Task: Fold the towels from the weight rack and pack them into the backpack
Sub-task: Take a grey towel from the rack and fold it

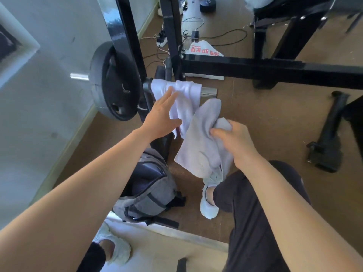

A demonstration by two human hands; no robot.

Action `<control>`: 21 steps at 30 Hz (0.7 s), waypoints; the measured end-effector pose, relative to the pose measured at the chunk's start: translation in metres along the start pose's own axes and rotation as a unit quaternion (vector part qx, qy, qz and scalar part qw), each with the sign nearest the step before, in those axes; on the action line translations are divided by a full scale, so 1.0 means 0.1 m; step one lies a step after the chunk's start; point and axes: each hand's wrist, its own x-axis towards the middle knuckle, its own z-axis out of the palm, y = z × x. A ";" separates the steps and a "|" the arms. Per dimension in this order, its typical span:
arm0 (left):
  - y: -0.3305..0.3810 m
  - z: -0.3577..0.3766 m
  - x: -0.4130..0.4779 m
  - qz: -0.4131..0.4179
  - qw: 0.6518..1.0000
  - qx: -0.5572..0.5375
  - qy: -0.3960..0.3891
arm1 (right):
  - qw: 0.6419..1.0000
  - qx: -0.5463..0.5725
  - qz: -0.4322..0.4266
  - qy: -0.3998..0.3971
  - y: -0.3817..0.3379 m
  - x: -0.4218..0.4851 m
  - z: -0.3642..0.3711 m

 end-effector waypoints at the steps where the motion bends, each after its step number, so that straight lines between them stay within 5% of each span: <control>1: 0.02 -0.01 0.02 0.002 1.000 0.000 0.000 | 0.997 -0.057 0.000 -0.044 0.06 -0.04 0.02; 4: 0.08 -0.02 0.03 -0.005 1.000 0.010 -0.006 | 0.971 -0.185 0.006 -0.149 0.17 -0.10 0.09; 11: 0.16 -0.09 -0.25 0.039 0.992 0.095 0.076 | 0.967 -0.155 -0.074 -0.189 0.16 -0.08 0.11; 17: 0.28 -0.15 -1.00 -0.022 0.974 -0.194 -0.113 | 0.930 -0.146 -0.091 -0.325 0.06 -0.19 0.19; 21: 0.28 -0.02 -1.56 -0.035 0.942 -0.310 -0.125 | 0.920 -0.128 -0.095 -0.358 0.01 -0.34 0.33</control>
